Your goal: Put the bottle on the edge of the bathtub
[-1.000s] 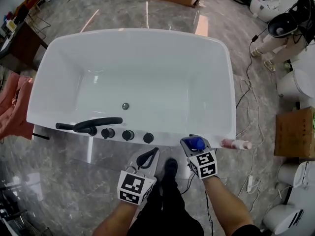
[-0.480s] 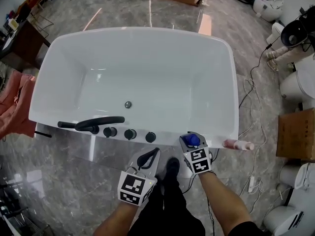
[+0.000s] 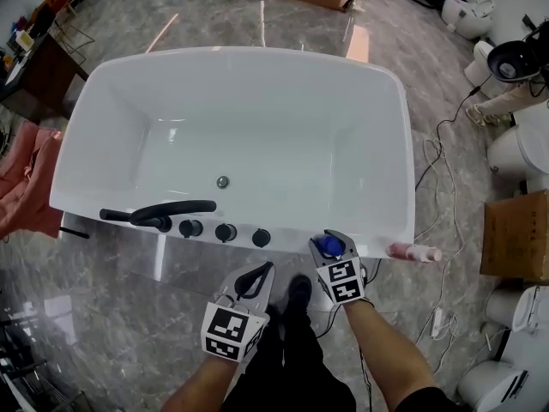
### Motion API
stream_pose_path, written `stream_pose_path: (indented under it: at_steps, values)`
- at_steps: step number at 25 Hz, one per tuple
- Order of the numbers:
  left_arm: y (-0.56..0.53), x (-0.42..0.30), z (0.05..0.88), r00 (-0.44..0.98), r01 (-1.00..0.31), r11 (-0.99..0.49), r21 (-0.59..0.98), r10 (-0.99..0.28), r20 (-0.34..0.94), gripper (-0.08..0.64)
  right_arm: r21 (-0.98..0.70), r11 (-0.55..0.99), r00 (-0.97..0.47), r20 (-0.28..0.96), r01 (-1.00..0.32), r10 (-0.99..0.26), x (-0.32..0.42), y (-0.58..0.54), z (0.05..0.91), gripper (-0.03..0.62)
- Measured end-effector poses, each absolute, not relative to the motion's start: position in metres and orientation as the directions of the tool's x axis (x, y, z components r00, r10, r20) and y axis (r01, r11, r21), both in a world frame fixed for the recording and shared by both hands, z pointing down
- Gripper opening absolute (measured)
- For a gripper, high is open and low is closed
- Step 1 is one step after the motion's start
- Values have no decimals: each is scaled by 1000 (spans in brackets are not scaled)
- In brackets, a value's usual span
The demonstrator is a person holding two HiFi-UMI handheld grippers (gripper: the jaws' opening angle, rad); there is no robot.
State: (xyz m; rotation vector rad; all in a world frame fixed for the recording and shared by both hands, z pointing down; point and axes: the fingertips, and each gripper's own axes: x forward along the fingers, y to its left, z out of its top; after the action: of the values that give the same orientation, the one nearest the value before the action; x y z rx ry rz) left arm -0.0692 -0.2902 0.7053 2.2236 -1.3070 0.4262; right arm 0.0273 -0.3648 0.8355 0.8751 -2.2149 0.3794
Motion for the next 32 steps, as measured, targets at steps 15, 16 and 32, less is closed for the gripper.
stream_pose_path:
  at_steps: [15,16,32]
  values:
    - [-279,-74,641,480,-877,-403,262,-740,471,9,-101,642,-528,672,-760,-519,55,-338,758,224]
    - [-276,-75,633,481,-877,-404,261,-744,465,9,-106,627,-522,668,-772,-530,59,-333,748,224]
    - [-202,-79,507,667,-745,-625,232,-699,258,9,-128,586,-575,442,-800,-688,71,-244,544,97]
